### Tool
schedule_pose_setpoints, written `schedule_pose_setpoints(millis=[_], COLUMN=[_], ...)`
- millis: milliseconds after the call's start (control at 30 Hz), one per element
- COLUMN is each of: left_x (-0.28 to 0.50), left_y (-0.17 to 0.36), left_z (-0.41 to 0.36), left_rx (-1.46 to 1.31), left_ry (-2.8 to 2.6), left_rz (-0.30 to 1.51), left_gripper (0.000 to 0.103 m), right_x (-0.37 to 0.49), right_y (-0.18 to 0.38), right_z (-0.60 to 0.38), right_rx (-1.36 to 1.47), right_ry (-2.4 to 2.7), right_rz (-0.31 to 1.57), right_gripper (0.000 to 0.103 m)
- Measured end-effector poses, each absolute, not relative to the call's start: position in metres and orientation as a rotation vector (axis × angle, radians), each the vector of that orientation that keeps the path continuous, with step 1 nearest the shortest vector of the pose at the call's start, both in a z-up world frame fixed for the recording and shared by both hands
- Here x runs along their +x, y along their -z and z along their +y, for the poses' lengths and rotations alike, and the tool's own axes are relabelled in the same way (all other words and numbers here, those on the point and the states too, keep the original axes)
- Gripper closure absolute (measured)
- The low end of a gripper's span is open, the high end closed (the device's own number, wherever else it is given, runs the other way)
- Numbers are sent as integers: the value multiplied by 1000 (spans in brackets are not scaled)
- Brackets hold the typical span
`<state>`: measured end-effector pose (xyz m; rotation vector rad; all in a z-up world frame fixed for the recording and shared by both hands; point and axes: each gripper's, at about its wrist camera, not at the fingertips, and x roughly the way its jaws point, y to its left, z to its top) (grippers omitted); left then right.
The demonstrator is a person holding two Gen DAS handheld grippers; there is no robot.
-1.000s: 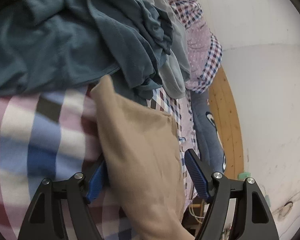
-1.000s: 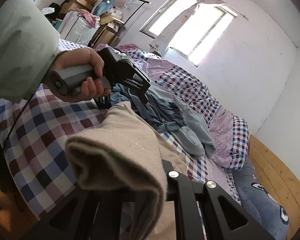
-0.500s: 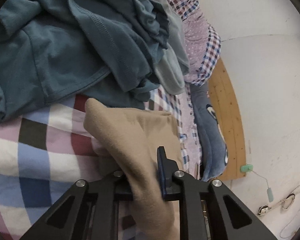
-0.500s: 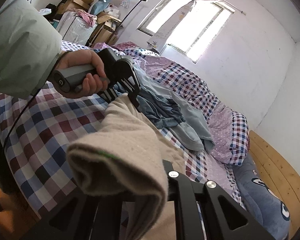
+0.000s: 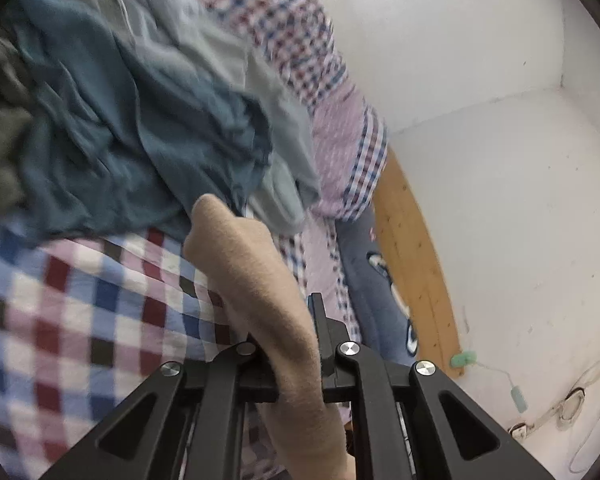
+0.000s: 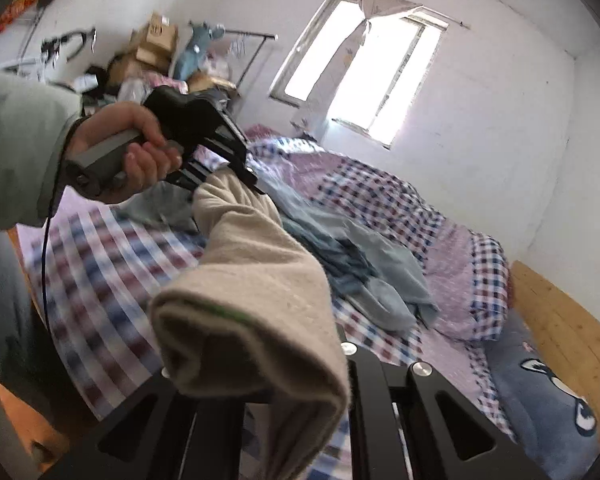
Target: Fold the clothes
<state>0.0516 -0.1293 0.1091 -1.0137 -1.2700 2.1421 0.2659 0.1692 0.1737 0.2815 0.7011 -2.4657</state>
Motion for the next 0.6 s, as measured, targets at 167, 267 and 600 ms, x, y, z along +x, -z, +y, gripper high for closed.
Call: schedule_pose_setpoints(millis=[167,267,600], left_x=[103,136,217], left_y=[-150,-171,-198], left_z=[-192,-243,-409], left_rx=[-902,-818,-604], left_ry=[-2233,-2324,-2581], left_rz=[-1340,-1407,-1625], left_gripper=[94,94,94], right_x=[260,255,219], right_y=[-208,-222,-248], right_z=[130,96,-62], right_rx=[274,255,192], right_ry=[2327,2241,1981], right_rz=[585,561,511], right_gripper=[95,95,95])
